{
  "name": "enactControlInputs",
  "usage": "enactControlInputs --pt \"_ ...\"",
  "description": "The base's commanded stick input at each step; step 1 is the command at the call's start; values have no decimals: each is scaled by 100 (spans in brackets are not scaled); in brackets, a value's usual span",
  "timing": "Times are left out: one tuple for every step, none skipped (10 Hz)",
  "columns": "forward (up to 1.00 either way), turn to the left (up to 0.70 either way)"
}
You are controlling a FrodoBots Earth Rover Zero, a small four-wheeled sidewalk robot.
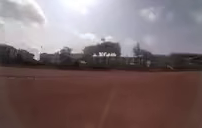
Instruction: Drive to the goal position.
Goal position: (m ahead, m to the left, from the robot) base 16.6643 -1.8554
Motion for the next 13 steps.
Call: enactControlInputs --pt "70 0" --pt "70 0" --pt "70 0" --pt "70 0" --pt "70 0" --pt "70 0" --pt "70 0" --pt "70 0" --pt "70 0" --pt "70 0" --pt "70 0" --pt "70 0" --pt "70 0"
